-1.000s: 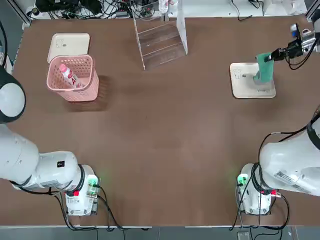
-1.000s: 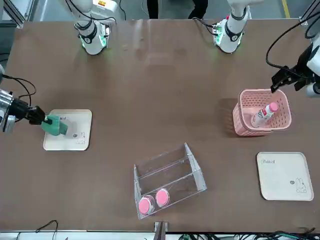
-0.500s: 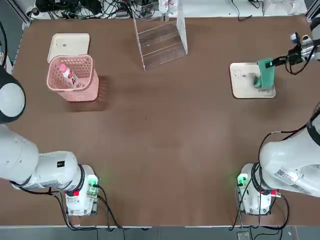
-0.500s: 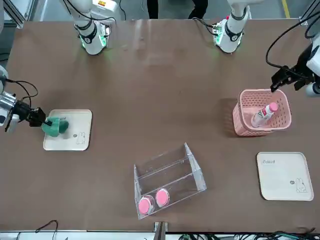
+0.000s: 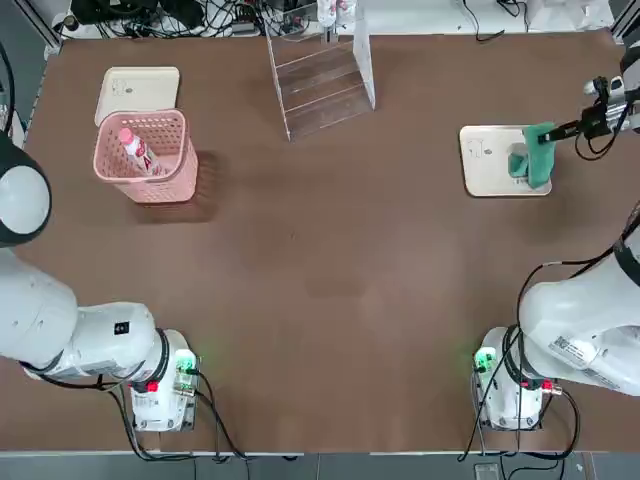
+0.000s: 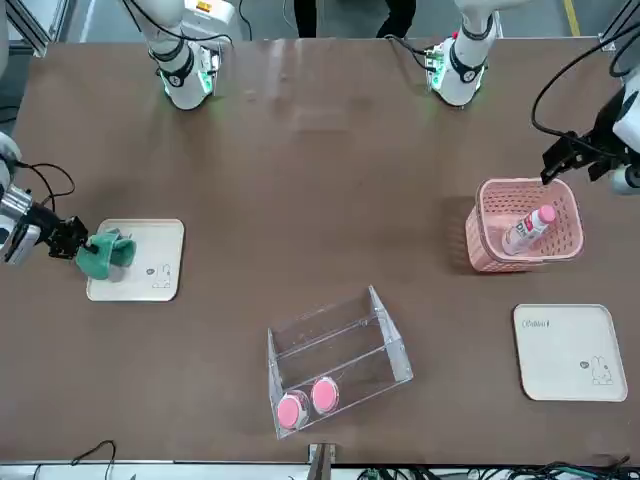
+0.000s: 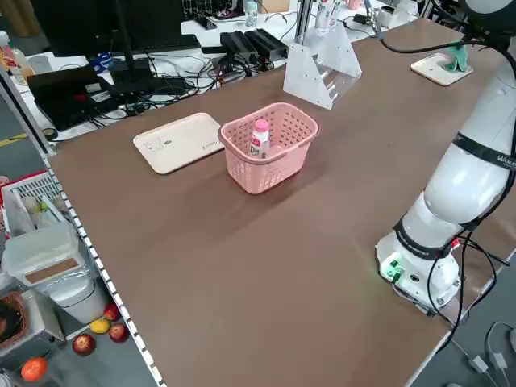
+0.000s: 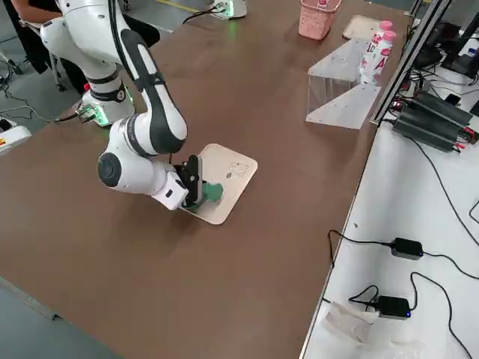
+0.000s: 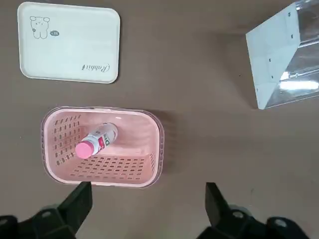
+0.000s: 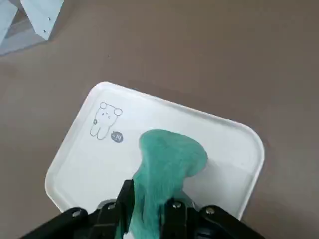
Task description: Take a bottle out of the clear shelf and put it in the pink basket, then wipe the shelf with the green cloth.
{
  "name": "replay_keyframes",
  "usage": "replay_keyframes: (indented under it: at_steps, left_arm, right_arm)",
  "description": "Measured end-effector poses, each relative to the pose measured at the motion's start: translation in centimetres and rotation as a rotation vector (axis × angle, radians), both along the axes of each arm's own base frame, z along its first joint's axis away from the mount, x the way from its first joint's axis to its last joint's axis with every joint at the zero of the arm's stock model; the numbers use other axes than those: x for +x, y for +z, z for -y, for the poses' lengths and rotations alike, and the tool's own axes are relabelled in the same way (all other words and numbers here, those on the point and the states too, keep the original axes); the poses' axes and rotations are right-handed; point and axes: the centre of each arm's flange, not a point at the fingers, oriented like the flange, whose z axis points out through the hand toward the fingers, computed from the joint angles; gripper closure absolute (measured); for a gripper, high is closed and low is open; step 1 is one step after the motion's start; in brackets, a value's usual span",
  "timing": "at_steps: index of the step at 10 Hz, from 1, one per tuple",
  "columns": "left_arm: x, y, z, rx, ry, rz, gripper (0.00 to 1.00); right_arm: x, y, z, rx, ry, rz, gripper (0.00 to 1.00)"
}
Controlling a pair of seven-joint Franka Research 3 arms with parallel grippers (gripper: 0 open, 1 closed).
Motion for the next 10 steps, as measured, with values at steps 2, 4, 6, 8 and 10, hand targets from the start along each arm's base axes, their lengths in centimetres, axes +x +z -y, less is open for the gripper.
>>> replay_keyframes:
  at_steps: [2,4,6,8,10]
  left_arm:
    - [0.0,0.0,0.0,0.0,0.001,0.0,0.0]
    - [0.0,0.0,-0.2,0.0,0.004,0.0,0.0]
    - [0.0,0.0,-0.3,0.0,0.005,0.0,0.0]
    - [0.0,0.0,-0.3,0.0,0.006,-0.001,0.0]
    - [0.0,0.0,-0.3,0.0,0.005,-0.001,0.0]
  right_arm:
    - [-0.5,-0.5,0.9,-0.023,0.023,0.028,0.45]
    - [-0.6,-0.7,1.0,-0.027,0.023,0.029,0.15]
    - [-0.3,-0.4,1.2,-0.034,0.024,0.037,0.0]
    - [1.5,1.3,1.1,-0.082,0.033,0.074,0.0]
    - [5.6,4.9,-2.6,-0.159,0.02,0.043,0.0]
